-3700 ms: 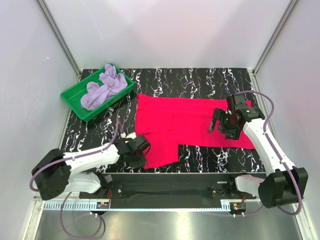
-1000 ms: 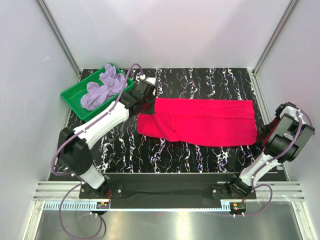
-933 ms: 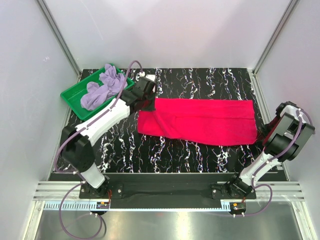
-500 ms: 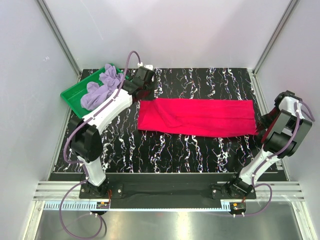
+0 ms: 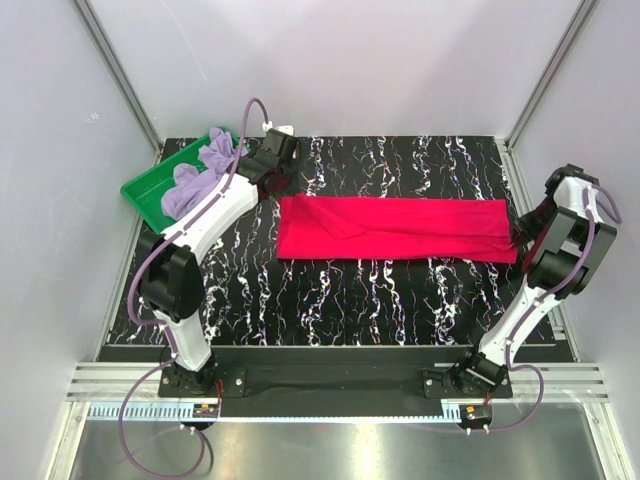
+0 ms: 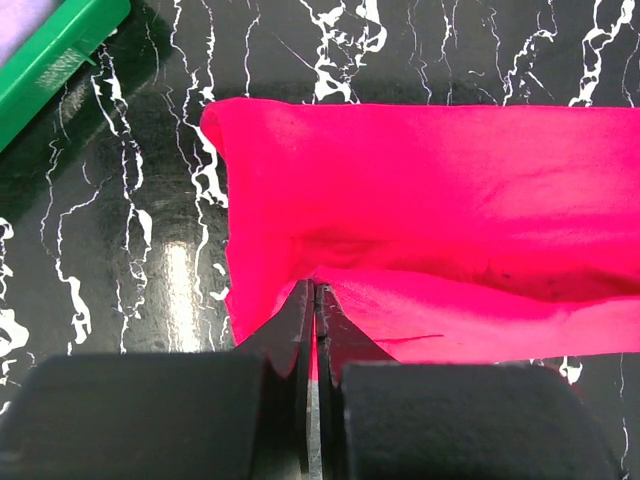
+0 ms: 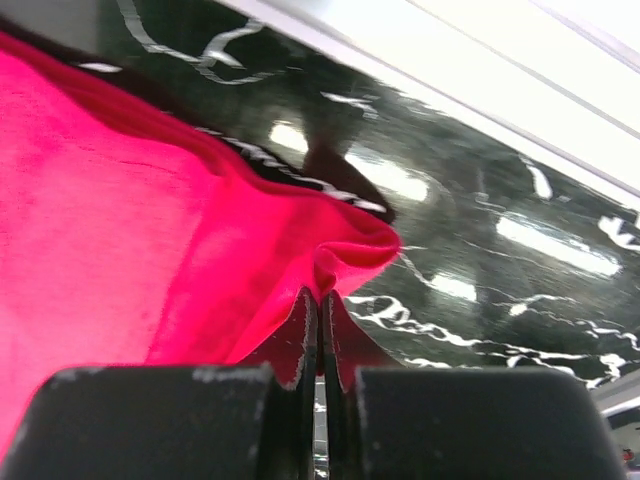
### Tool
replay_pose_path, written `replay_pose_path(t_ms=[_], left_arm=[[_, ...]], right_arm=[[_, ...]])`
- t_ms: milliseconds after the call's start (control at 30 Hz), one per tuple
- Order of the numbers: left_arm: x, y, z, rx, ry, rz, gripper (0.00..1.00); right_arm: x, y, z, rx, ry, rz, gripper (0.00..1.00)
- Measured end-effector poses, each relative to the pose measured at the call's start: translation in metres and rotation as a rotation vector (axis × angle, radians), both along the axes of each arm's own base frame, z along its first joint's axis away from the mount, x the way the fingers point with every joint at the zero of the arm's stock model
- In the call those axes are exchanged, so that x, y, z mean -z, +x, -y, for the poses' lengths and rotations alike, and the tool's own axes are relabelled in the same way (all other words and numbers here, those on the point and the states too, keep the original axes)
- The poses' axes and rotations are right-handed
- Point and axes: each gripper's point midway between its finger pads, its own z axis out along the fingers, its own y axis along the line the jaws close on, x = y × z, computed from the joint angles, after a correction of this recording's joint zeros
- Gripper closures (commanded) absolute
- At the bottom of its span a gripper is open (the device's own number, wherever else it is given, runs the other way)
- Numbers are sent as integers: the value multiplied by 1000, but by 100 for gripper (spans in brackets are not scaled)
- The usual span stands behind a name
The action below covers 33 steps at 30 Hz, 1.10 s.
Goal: Fold and stack the t-shirts
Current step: Fold the tshirt
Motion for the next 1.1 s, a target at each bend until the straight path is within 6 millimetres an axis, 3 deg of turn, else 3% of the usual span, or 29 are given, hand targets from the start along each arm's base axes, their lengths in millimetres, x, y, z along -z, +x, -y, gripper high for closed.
replay_pose_path(t_ms=[233, 467, 700, 767, 933, 1100], left_arm=[[-5, 10, -2, -16, 0, 18, 100], [6, 16, -5, -27, 9, 0, 100], [10, 19, -7, -33, 22, -3, 100], [10, 21, -8, -38, 24, 0, 100], [11, 28, -7, -45, 20, 10, 100], [17, 39, -3, -56, 12, 11, 100]], right_arm=[[2, 28, -2, -47, -11, 18, 94], [2, 32, 0, -60, -5, 6, 89], [5, 38, 0, -82, -5, 4, 67], [4, 41, 2, -84, -4, 5, 54], [-6, 55, 7, -100, -11, 28, 37], [-24, 60, 10, -131, -36, 41, 28]])
